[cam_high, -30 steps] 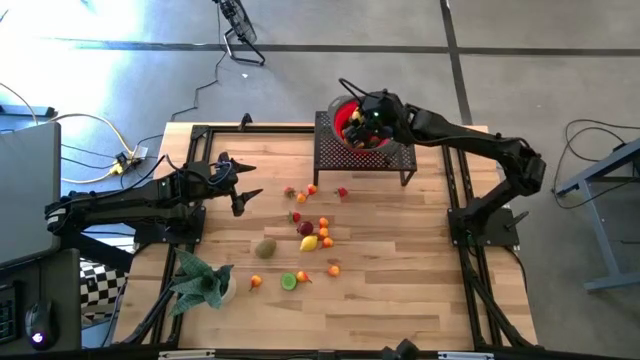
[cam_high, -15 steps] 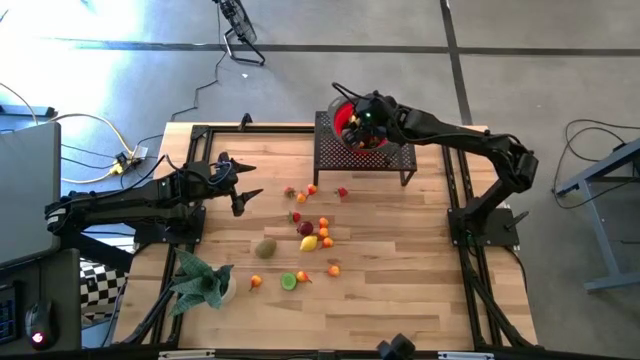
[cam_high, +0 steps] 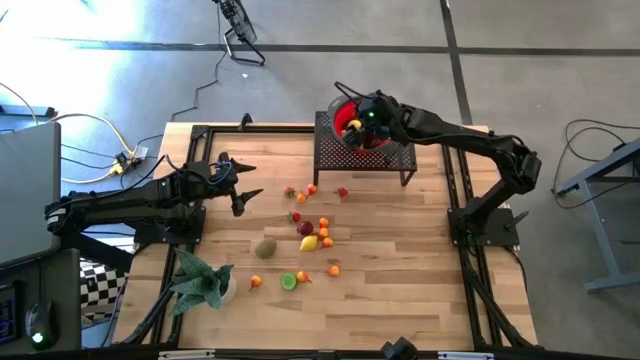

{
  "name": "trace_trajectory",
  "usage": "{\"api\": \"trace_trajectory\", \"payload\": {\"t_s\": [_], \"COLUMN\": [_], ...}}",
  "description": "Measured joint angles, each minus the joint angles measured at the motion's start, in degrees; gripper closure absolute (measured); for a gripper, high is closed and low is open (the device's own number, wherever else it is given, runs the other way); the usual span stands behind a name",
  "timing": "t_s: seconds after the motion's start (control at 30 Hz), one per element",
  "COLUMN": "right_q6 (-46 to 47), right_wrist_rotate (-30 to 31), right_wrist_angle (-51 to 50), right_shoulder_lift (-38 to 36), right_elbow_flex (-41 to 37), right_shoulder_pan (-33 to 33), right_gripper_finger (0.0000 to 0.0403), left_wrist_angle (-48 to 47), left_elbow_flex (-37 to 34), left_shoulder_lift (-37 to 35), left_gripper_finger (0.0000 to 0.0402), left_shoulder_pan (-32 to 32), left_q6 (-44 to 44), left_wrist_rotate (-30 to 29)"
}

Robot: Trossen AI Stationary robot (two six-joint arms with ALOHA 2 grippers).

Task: Pick & Place Fruit
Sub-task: Put the kiwi into the strainer on the shelf

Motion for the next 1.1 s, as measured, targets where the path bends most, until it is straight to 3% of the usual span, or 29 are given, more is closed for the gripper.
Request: {"api": "trace_trajectory", "payload": {"t_s": [0.4, 0.57, 0.87, 1.1], "right_q6": [-3.8, -3.5, 13.5, 22.1], "right_wrist_rotate": [-0.4, -0.3, -1.0, -2.0], "right_wrist_angle": [-0.7, -5.5, -22.2, -23.1], "right_shoulder_lift": [-9.5, -12.8, -15.1, -12.1], "right_elbow_flex": [0.0, 0.0, 0.0, 0.0], "right_shoulder_pan": [5.4, 8.9, 15.9, 25.3], "right_gripper_finger": [0.0157, 0.0186, 0.0228, 0.0251], "left_wrist_angle": [0.0, 0.0, 0.0, 0.0], "left_elbow_flex": [0.0, 0.0, 0.0, 0.0], "left_shoulder_lift": [0.0, 0.0, 0.0, 0.0], "left_gripper_finger": [0.0064, 0.0064, 0.0064, 0.0064], "left_shoulder_pan": [0.0, 0.0, 0.0, 0.0], "left_q6": [0.0, 0.0, 0.0, 0.0], "left_wrist_rotate": [0.0, 0.0, 0.0, 0.0]}}
